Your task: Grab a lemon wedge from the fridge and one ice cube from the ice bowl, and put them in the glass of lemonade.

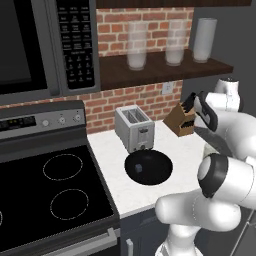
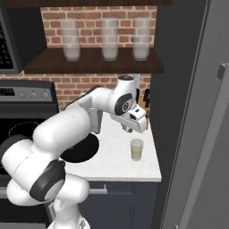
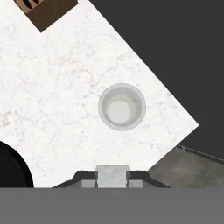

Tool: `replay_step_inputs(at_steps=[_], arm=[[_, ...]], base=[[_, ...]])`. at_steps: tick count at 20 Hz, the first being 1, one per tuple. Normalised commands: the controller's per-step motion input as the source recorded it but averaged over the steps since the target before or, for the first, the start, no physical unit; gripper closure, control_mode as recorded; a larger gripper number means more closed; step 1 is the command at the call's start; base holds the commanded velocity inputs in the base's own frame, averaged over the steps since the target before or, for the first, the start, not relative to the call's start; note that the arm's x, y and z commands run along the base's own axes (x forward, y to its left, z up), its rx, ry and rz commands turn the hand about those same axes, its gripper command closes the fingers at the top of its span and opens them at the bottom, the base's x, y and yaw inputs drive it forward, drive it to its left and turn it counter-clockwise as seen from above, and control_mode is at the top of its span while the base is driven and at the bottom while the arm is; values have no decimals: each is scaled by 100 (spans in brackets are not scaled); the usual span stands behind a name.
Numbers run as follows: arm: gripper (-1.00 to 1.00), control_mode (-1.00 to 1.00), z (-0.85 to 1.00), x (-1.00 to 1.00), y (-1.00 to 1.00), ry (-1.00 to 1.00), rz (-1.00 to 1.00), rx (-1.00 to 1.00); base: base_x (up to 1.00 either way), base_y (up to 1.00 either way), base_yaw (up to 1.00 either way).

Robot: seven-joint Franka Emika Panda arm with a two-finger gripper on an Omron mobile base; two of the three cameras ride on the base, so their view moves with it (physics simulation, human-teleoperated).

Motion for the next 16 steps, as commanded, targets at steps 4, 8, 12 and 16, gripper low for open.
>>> replay_step_inputs(at_steps=[4, 8, 12, 16], arm=[[100, -100, -25, 0, -4, 0, -2, 0], [100, -100, -31, 0, -17, 0, -2, 0], [100, -100, -25, 0, -20, 0, -3, 0], [100, -100, -20, 5, -6, 0, 0, 0]], base=[[0, 0, 0], [0, 0, 0], [0, 0, 0], [0, 0, 0]])
